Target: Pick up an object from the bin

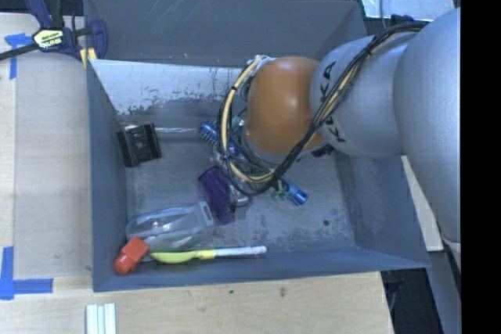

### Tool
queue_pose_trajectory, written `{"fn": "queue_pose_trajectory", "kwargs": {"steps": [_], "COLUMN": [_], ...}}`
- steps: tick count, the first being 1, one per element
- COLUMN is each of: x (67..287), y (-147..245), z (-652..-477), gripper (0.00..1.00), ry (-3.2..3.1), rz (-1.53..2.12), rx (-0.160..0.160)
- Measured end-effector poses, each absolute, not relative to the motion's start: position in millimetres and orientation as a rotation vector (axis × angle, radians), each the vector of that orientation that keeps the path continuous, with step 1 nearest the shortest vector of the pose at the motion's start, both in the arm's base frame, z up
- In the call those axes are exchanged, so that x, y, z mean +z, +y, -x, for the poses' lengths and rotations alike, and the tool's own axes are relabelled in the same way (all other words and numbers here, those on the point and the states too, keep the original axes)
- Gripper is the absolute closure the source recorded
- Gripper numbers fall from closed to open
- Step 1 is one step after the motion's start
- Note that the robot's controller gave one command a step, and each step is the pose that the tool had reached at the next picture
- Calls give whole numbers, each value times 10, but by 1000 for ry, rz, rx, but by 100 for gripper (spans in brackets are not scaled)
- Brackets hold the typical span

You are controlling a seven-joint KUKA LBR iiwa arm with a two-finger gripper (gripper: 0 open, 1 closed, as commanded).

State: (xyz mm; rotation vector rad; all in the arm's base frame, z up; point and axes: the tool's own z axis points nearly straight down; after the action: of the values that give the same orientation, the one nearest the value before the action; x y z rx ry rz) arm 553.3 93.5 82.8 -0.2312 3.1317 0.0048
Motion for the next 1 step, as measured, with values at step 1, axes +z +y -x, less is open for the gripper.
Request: {"fn": "queue_pose_trajectory", "kwargs": {"steps": [1], "x": [828], "y": [937], "z": [-5535], "gripper": [100], "ry": [3130], "rz": [230], "rx": [5]}}
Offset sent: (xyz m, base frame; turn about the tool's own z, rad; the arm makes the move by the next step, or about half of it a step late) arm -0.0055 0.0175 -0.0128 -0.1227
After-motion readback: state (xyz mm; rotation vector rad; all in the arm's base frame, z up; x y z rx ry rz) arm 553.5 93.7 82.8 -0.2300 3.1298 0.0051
